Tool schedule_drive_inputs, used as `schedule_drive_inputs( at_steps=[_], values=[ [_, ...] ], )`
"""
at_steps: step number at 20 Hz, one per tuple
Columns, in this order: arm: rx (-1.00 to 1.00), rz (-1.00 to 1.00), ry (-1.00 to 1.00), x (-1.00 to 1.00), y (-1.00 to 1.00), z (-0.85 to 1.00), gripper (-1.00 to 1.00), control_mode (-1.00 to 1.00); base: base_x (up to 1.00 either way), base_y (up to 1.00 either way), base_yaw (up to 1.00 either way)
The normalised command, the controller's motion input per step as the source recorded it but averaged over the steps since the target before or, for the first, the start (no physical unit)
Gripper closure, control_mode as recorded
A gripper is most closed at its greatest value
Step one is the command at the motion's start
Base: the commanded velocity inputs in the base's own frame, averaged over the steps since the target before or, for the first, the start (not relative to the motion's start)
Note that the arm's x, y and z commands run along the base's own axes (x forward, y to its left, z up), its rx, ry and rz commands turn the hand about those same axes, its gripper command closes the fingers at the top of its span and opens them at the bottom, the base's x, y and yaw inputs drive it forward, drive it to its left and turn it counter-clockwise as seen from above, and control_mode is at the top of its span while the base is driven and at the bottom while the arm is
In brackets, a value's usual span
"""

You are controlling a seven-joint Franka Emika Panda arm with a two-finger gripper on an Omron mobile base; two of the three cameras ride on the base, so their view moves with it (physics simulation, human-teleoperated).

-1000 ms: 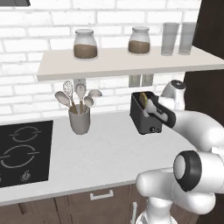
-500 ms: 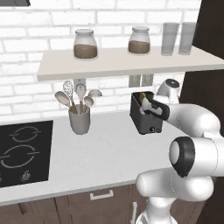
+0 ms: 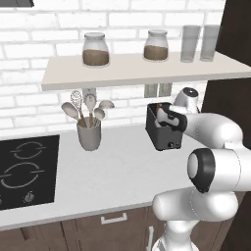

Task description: Start the toaster. Once the lever pops up, take the bread to the plate on the dining counter.

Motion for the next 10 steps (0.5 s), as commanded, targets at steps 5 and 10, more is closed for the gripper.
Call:
schedule_drive_inputs(
  at_steps=[5, 10],
  values=[
    [0.00, 0.00, 0.00, 0.00, 0.11, -0.02, -1.00, -1.00, 0.00, 0.00, 0.00],
    [0.00, 0.00, 0.00, 0.01, 0.03, -0.04, -1.00, -1.00, 0.00, 0.00, 0.00]
  ],
)
